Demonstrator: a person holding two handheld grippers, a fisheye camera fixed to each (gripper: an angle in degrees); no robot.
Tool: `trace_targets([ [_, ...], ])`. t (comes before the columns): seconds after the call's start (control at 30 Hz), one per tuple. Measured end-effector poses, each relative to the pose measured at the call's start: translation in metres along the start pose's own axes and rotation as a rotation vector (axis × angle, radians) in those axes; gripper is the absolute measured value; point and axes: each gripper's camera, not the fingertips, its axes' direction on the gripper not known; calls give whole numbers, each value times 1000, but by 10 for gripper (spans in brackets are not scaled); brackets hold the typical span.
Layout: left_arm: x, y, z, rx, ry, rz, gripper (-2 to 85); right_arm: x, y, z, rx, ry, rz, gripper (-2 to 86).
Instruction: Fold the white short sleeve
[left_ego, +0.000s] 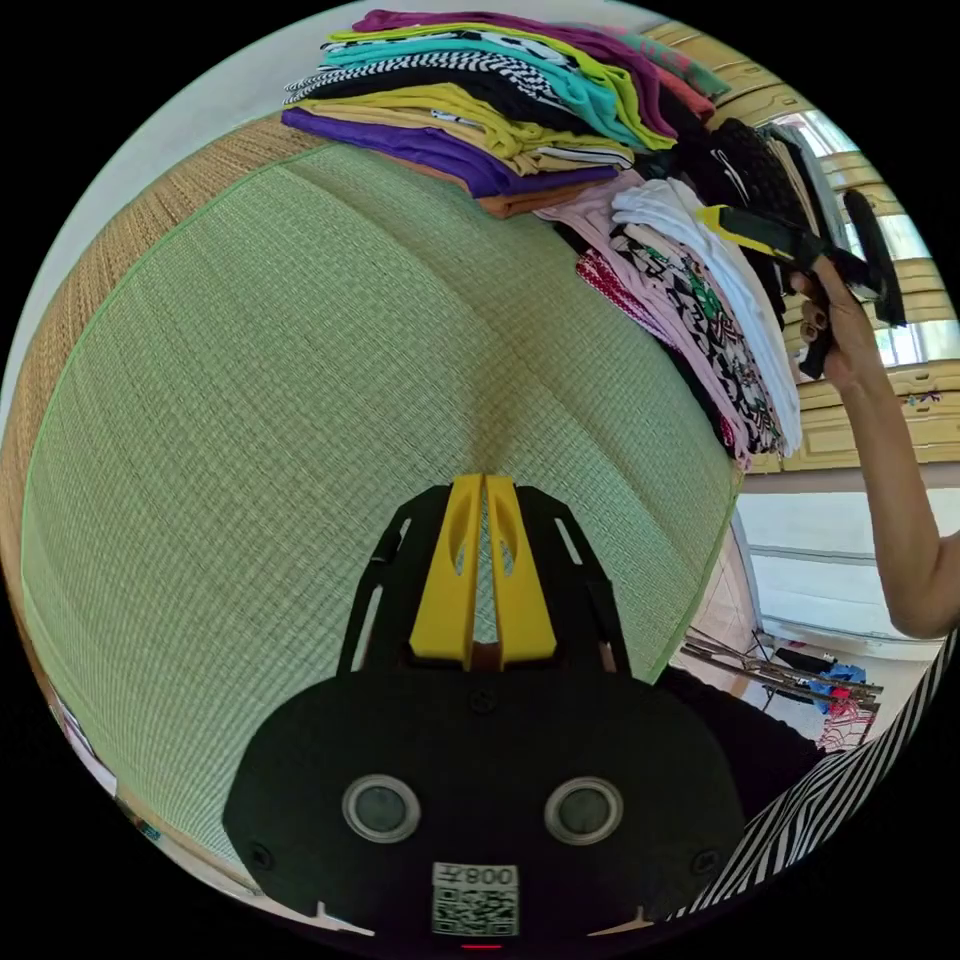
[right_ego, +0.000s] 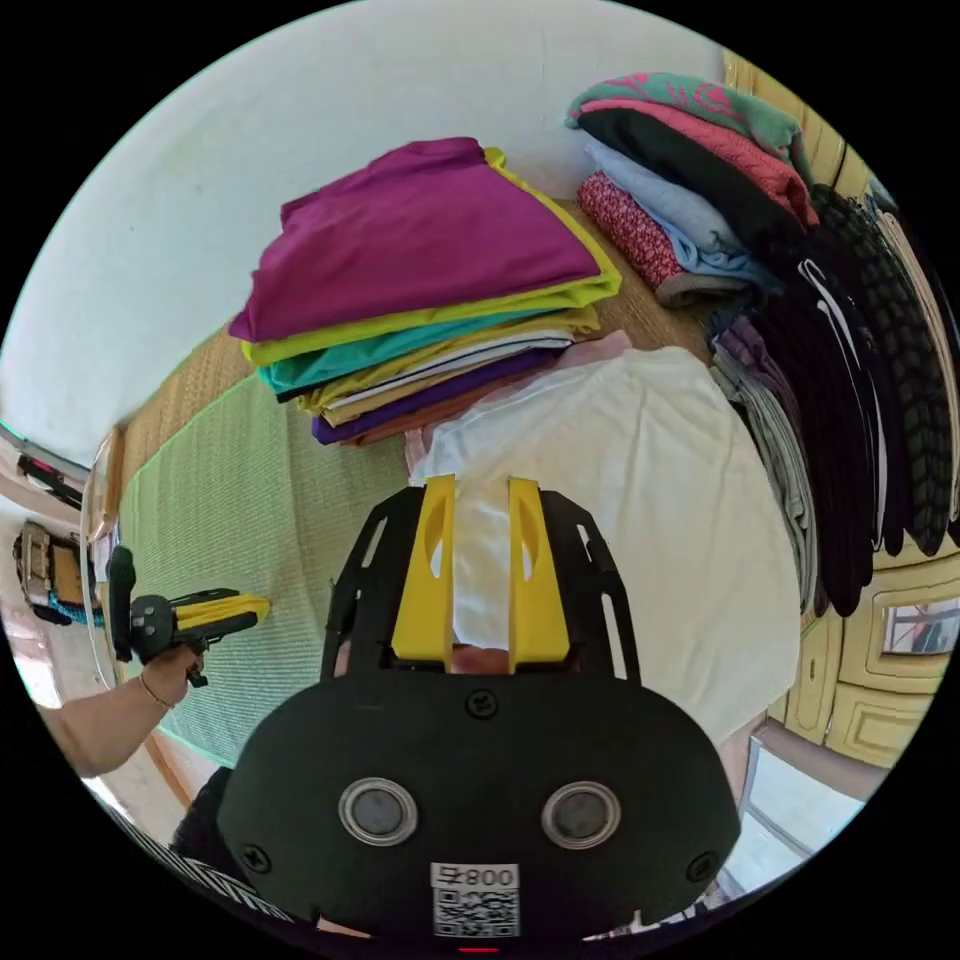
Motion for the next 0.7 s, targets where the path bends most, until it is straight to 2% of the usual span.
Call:
trace_targets([
  [0.17, -18, 32, 9, 55, 53, -21, 1, -5, 14, 12, -15, 40, 58, 77],
  [0.4, -35, 78, 10, 116, 153, 16, 1, 32, 57, -3, 59, -123, 216, 26],
  [0.53, -48, 120, 2, 177, 190, 33, 1, 45, 78, -5, 70, -161, 257, 17],
  [0.7, -73, 176, -7, 245, 256, 21, 2, 48, 118, -43, 192, -263, 263, 11],
])
